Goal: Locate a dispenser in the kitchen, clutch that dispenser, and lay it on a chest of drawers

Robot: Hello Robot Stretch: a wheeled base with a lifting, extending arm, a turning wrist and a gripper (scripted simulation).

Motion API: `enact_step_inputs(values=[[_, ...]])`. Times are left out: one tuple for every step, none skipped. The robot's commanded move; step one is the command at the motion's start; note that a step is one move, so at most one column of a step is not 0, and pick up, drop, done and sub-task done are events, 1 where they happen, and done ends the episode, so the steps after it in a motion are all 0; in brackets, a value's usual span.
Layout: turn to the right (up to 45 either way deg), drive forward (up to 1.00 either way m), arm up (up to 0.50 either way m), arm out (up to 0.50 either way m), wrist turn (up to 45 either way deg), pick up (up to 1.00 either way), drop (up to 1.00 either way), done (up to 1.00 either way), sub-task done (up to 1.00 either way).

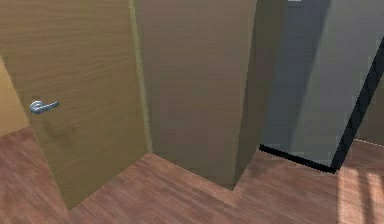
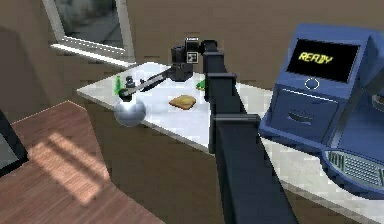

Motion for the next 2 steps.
enact_step_inputs(values=[[0.0, 0.0, 0.0, 0.0, -45.0, 0.0, 0.0, 0.0, 0.0], [0.0, 0.0, 0.0, 0.0, -24.0, 0.0, 0.0, 0.0, 0.0]])
